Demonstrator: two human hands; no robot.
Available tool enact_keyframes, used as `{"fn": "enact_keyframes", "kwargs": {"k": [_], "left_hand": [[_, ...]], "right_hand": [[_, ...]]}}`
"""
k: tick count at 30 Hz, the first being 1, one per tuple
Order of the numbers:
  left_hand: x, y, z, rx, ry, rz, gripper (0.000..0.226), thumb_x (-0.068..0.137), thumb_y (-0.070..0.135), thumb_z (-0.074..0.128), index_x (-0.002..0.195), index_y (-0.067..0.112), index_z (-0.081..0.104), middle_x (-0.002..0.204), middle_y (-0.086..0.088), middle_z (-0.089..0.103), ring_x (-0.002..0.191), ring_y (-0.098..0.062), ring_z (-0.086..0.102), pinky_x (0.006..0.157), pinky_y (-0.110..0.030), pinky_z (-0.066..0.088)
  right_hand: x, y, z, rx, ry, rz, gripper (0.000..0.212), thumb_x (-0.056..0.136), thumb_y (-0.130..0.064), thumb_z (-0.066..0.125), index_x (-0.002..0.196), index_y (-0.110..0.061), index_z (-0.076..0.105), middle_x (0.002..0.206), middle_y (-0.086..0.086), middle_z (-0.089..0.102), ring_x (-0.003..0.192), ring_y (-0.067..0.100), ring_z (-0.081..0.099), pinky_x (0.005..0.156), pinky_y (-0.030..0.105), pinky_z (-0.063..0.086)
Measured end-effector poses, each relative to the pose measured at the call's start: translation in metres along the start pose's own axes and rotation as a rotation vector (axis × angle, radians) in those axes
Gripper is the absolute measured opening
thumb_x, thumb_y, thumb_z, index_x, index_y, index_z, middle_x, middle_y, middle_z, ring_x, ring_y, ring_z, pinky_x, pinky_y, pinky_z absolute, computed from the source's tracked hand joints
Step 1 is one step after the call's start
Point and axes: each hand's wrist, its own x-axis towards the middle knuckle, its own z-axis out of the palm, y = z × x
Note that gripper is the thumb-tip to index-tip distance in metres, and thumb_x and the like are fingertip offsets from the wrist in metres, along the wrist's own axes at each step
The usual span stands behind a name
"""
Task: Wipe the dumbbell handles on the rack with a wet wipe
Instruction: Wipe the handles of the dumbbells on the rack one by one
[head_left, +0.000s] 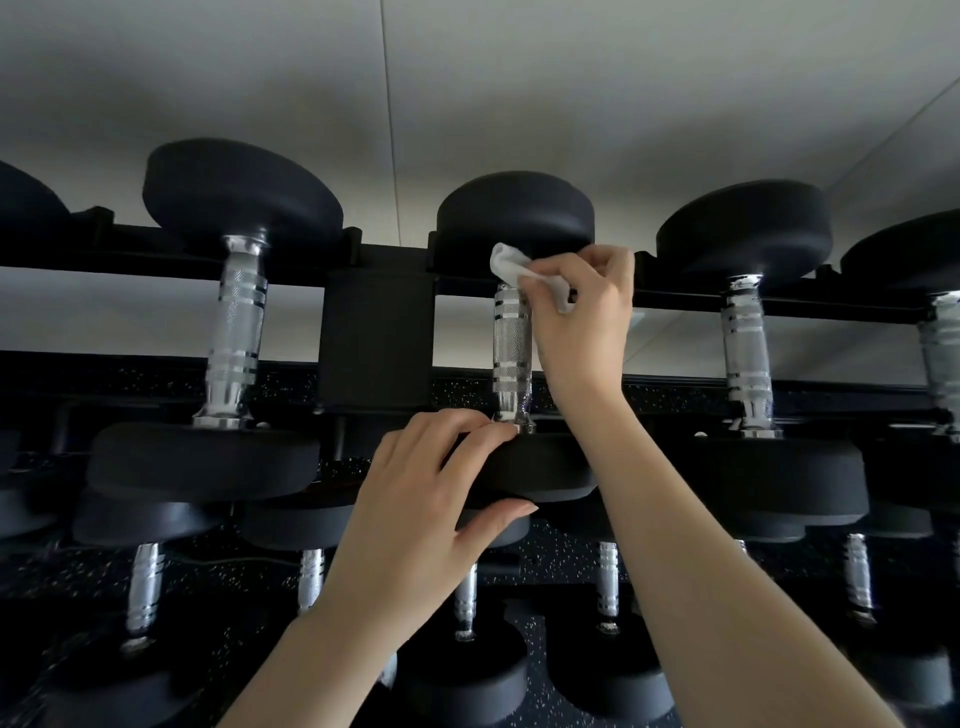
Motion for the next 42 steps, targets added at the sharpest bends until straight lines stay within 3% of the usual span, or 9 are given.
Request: {"fn": "enact_keyframes", "kwargs": {"k": [4,11,16,25,29,32,42], "left_hand": [[0.001,0.000,0.000,0.005,0.003,0.000,0.045,0.086,0.051,0.053,0.121,0.023,0.054,0.115,0.009,0.052,0.106,-0.013,0.050,0.088,-0.030,0.038],[0.000,0.000,0.001,-0.011,0.008,0.005,0.045,0.087,0.050,0.054,0.121,0.021,0.055,0.116,0.007,0.054,0.108,-0.014,0.050,0.091,-0.030,0.037],[-0.001,0.000,0.002,-0.023,0.023,0.007,0.044,0.088,0.050,0.053,0.122,0.022,0.052,0.117,0.006,0.053,0.108,-0.014,0.050,0.092,-0.027,0.035],[-0.003,0.002,0.001,-0.037,0.038,-0.012,0.045,0.085,0.049,0.056,0.121,0.022,0.052,0.118,0.007,0.052,0.108,-0.014,0.051,0.089,-0.030,0.039],[-0.003,0.004,0.003,-0.068,0.077,-0.046,0.045,0.084,0.048,0.058,0.116,0.018,0.056,0.116,0.007,0.051,0.105,-0.013,0.053,0.086,-0.032,0.043],[-0.003,0.004,0.005,-0.070,0.102,-0.045,0.044,0.084,0.047,0.060,0.117,0.018,0.054,0.115,0.006,0.047,0.106,-0.017,0.053,0.087,-0.037,0.046],[-0.004,0.003,0.002,-0.052,0.105,-0.038,0.045,0.083,0.050,0.058,0.116,0.020,0.054,0.113,0.007,0.046,0.102,-0.017,0.053,0.082,-0.039,0.049]], "right_hand": [[0.000,0.001,0.001,-0.049,0.058,-0.048,0.008,0.080,-0.012,0.068,0.085,-0.010,0.073,0.098,0.007,0.054,0.096,0.024,0.051,0.078,0.033,0.046],[0.005,-0.005,0.004,0.047,0.015,-0.070,0.007,0.078,-0.007,0.069,0.083,-0.009,0.074,0.090,0.000,0.065,0.079,0.005,0.056,0.068,0.008,0.041],[0.014,-0.008,-0.006,-0.039,-0.166,-0.042,0.009,0.076,-0.008,0.070,0.085,-0.010,0.074,0.089,-0.001,0.063,0.070,-0.001,0.050,0.065,0.001,0.035],[-0.027,-0.012,-0.048,-0.125,-0.657,-0.107,0.005,0.074,-0.014,0.076,0.076,-0.018,0.074,0.079,-0.009,0.064,0.073,-0.001,0.055,0.067,0.007,0.041],[-0.028,-0.011,-0.060,-0.136,-0.792,-0.007,0.004,0.075,-0.023,0.075,0.077,-0.027,0.074,0.081,-0.012,0.067,0.076,0.000,0.058,0.068,0.005,0.042],[-0.021,-0.010,-0.067,-0.167,-0.902,0.050,0.002,0.077,-0.029,0.072,0.078,-0.031,0.072,0.080,-0.013,0.069,0.079,0.000,0.061,0.072,0.011,0.047],[-0.016,-0.005,-0.077,-0.201,-0.918,0.126,0.013,0.076,-0.035,0.074,0.071,-0.023,0.075,0.070,-0.011,0.071,0.071,0.000,0.065,0.075,0.016,0.051]]}}
